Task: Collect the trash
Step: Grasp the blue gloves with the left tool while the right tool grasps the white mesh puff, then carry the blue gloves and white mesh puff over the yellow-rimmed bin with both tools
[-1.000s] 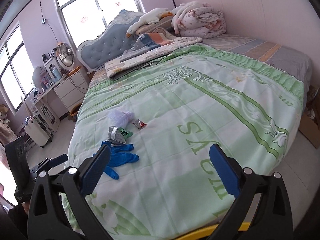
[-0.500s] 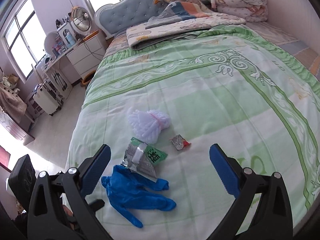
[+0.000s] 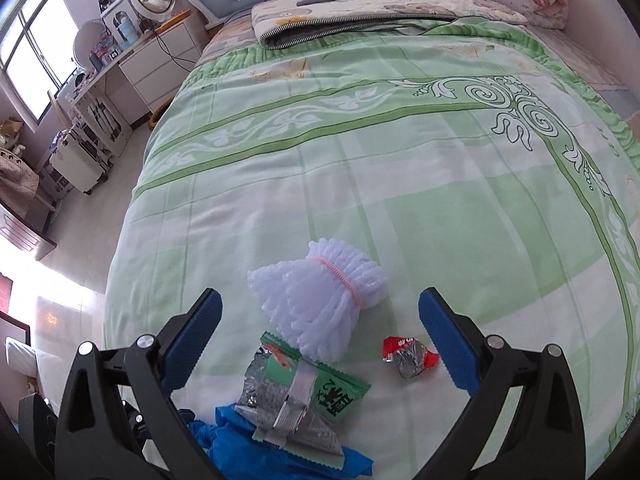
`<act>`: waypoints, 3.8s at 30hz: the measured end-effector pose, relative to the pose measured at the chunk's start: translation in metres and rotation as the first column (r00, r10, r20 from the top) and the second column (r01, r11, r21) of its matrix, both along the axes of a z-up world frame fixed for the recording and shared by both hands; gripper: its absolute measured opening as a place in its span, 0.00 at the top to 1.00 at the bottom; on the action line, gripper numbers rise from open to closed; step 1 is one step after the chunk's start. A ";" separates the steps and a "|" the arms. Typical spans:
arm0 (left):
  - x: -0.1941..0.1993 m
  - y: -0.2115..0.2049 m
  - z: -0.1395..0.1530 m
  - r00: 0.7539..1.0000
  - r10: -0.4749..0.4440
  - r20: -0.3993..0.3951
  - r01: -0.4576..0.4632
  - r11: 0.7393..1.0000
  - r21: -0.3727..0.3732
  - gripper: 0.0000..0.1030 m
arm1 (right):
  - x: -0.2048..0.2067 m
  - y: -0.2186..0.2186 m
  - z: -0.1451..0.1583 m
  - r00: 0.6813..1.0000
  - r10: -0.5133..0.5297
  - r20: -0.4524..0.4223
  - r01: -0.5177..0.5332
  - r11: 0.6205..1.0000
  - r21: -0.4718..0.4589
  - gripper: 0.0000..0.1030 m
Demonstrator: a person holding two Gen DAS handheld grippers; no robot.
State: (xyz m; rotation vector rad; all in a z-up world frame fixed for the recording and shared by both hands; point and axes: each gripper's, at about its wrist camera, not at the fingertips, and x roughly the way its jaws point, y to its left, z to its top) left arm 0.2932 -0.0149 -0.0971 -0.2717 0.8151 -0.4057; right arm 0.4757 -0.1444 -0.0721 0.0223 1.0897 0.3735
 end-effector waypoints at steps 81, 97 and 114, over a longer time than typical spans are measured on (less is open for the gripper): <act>-0.010 -0.098 0.002 0.979 -0.198 0.051 0.177 0.947 0.269 0.86 | -0.114 -0.102 0.080 0.981 -0.020 0.190 -0.032 0.963 0.269 0.56; -0.074 -0.042 0.054 0.976 -0.194 0.097 0.177 0.971 0.161 0.87 | -0.239 -0.158 0.090 0.962 -0.137 0.236 0.079 0.967 0.242 0.55; -0.154 -0.111 0.090 0.908 -0.391 0.147 0.374 0.918 0.132 0.86 | -0.413 -0.231 0.111 0.889 -0.341 0.305 0.259 0.925 0.280 0.51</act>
